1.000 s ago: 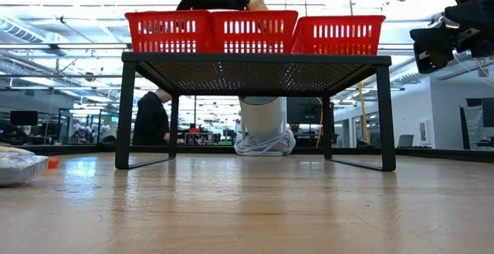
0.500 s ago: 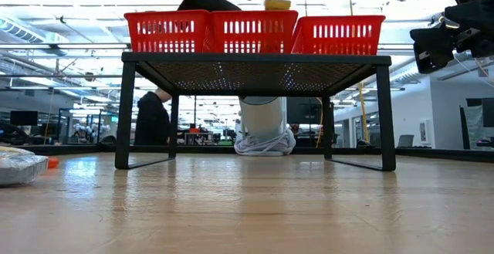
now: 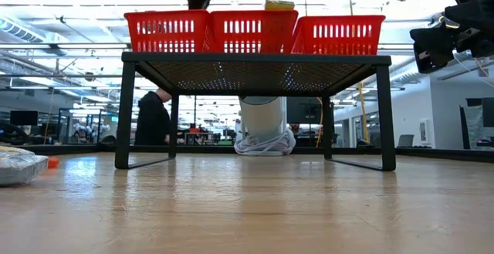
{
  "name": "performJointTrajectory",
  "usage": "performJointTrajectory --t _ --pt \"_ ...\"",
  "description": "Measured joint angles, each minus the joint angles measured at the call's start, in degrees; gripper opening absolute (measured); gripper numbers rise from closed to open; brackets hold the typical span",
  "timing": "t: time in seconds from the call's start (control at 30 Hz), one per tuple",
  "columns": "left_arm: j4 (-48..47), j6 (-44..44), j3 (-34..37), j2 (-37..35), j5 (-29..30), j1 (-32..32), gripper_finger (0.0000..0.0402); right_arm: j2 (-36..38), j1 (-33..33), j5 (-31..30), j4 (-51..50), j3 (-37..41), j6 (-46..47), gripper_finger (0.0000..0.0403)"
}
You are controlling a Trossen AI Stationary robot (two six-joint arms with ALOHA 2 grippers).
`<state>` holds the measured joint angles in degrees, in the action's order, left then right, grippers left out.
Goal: Pick & Place Office Desk Supplies
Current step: Put the yellow crayon box into the middle red bin
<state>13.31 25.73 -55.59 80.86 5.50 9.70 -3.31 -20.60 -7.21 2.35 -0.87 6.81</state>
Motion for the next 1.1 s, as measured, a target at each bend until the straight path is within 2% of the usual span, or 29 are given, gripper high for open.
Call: performJointTrajectory --t 0.07,0.17,0.47,0.7,1.1 --pt "2.95 1.37 0.0 0.24 -3.79 0.86 0.0189 0.0 -0.01 0.01 0.01 0.01 0.01 0.0206" --pt "4.2 1.39 0.0 1.38 -4.37 3.01 0.0189 0.0 0.0 -0.01 0.0 0.01 0.0 0.0206" --pt "7.08 1.8 0.02 5.83 0.76 6.29 0.0189 0.02 -0.01 0.01 0.02 0.0 0.0 0.0206" --pt "7.96 3.48 0.0 8.16 1.3 5.73 0.0189 0.02 0.0 0.01 0.43 0.01 0.02 0.0206" --pt "6.67 3.29 0.0 8.79 9.48 5.33 0.0189 0.0 0.0 -0.01 0.72 0.01 0.0 0.0206"
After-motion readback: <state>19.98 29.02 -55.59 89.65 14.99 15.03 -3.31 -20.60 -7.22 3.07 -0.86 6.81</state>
